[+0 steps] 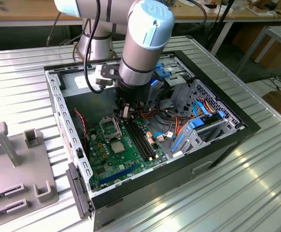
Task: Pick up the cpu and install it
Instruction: 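Close the cpu cover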
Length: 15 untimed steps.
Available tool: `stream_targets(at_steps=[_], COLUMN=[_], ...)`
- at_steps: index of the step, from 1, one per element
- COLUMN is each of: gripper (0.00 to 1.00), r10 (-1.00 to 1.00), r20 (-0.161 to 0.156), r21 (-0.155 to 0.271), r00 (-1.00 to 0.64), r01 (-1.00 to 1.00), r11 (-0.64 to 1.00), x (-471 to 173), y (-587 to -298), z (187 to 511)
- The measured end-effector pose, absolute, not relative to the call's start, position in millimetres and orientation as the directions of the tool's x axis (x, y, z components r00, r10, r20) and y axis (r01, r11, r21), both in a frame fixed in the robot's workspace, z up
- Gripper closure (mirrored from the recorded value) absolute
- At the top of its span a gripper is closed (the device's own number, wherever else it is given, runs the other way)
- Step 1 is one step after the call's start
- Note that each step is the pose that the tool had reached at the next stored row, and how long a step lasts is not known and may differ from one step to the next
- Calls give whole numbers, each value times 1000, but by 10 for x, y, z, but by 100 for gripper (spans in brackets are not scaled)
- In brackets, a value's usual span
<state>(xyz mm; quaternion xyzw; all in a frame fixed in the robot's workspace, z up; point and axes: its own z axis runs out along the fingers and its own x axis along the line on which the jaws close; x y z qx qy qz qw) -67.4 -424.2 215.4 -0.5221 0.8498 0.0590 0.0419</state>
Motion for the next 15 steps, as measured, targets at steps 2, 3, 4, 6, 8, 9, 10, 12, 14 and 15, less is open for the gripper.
stream_targets(at_steps=[2, 3, 4, 6, 8, 9, 10, 12, 14, 15], gripper=[89, 89, 89, 89, 89, 89, 89, 89, 89, 89], r10=[-882, -882, -882, -882, -882, -882, -882, -882, -882, -882], r20=[-135, -136, -136, -137, -137, -137, -138, -138, -138, -138], r21=[58, 58, 58, 59, 59, 59, 59, 59, 59, 59], r00=[-451, -451, -451, -451, -451, -451, -451, -451, -451, -451], r01=[-892, -892, -892, -892, -892, -892, -892, -892, -892, -892], r11=[448, 448, 448, 448, 447, 447, 448, 448, 447, 448], x=[-675, -675, -676, -679, -684, -687, -689, -694, -697, -697], y=[-4253, -4257, -4262, -4268, -4275, -4280, -4285, -4297, -4308, -4311], z=[2146, 2141, 2133, 2124, 2120, 2119, 2118, 2118, 2118, 2119])
